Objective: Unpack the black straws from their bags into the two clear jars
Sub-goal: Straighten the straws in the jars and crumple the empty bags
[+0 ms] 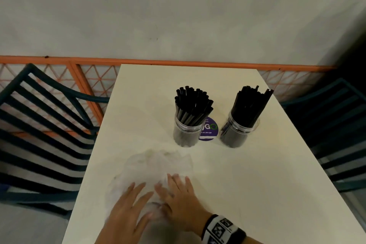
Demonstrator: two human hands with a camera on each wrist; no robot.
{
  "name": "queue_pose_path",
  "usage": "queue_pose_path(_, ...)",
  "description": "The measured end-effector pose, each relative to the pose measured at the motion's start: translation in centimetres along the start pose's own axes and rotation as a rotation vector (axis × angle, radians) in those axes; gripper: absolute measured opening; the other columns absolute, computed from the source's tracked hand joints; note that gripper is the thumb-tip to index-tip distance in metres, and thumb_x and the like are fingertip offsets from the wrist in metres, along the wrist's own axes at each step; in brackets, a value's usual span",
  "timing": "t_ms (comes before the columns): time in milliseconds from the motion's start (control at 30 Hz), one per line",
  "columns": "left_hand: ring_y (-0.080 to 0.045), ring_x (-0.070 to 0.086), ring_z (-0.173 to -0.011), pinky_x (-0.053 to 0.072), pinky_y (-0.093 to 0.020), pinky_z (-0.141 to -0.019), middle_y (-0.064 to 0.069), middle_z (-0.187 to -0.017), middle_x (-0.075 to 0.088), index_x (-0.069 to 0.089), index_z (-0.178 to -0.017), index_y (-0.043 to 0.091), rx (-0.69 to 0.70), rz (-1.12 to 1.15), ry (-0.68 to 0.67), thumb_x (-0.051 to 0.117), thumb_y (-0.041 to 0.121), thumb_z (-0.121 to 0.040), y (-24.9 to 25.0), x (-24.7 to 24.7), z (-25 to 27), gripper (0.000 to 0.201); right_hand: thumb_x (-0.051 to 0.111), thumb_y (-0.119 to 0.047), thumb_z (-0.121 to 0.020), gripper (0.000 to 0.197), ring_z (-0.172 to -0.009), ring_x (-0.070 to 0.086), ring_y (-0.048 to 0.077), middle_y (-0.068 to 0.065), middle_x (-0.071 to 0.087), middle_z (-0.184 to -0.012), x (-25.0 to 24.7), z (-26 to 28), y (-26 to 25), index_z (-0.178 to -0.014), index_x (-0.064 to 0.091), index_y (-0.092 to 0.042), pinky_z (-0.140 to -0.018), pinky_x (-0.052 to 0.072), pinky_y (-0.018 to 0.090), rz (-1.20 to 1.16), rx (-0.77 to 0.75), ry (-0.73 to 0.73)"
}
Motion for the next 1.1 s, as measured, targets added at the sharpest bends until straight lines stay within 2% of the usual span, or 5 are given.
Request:
queue_pose_path(333, -0.001, -0.008, -0.142, 0.000, -0.015, -0.112, 0.019, -0.155, -0.008, 0.024, -0.137, 0.038, 0.004, -0.023, -0.070, 0.011, 0.053, -0.093, -1.2, 2.5, -1.2, 0.048, 0.024, -0.043, -0.097, 0.042, -0.143, 0.008, 0.017, -0.001, 0.031, -0.151, -5.8, 4.3, 5.4, -0.116, 0.057, -0.024, -0.113, -0.011, 0.031, -0.305, -0.101, 0.374)
queue_pose_path(533, 0.013, 0.036, -0.115, 0.026, 0.008, -0.091, 0.054, -0.113, 0.041, 0.048, -0.100, 0.070, -0.112, 0.351, 0.226, 0.040, 0.087, -0.060, 4.2, -5.7, -1.9, 0.044, 0.025, -0.047, -0.094, 0.037, -0.127, 0.032, 0.010, -0.005, 0.056, -0.127, -8.3, 9.6, 14.8, -0.095, 0.060, -0.036, -0.104, 0.024, 0.024, -0.345, 0.001, 0.655)
queue_pose_path(700, 0.010, 0.055, -0.096, 0.040, 0.004, -0.080, 0.033, -0.101, 0.059, 0.061, -0.086, 0.052, -0.178, 0.486, 0.428, 0.059, 0.044, -0.080, 11.2, -10.0, -5.4, 0.011, 0.046, -0.039, -0.085, 0.020, -0.113, 0.040, 0.007, -0.005, 0.062, -0.115, -10.7, 13.1, 24.7, -0.091, 0.065, -0.035, -0.092, 0.043, 0.036, -0.399, 0.154, 0.819)
queue_pose_path(800, 0.010, 0.060, -0.091, 0.042, 0.001, -0.078, 0.032, -0.102, 0.061, 0.056, -0.099, 0.049, -0.125, 0.499, 0.402, 0.076, 0.012, -0.067, 15.0, -8.2, -10.5, 0.053, 0.052, -0.047, -0.076, 0.032, -0.112, 0.034, -0.003, -0.011, 0.057, -0.117, -13.2, 14.0, 29.2, -0.100, 0.066, -0.031, -0.096, 0.042, 0.041, -0.470, 0.178, 0.870)
queue_pose_path(1100, -0.002, 0.042, -0.125, 0.036, -0.016, -0.102, 0.017, -0.131, 0.044, 0.027, -0.126, 0.041, -0.294, 0.902, 0.271, 0.081, 0.049, -0.049, 20.0, -0.3, -22.9, 0.094, 0.076, -0.063, -0.055, 0.121, -0.142, 0.014, 0.010, -0.009, 0.018, -0.154, -18.5, 7.9, 32.1, -0.145, 0.001, -0.031, -0.117, 0.020, 0.043, -0.812, 0.041, 0.462)
Point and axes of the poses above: each hand's wrist, its own z-axis away from the middle knuckle, its own x-axis out of the palm, y = z × x, the point moved 10 cm from there along -z, towards the middle knuckle
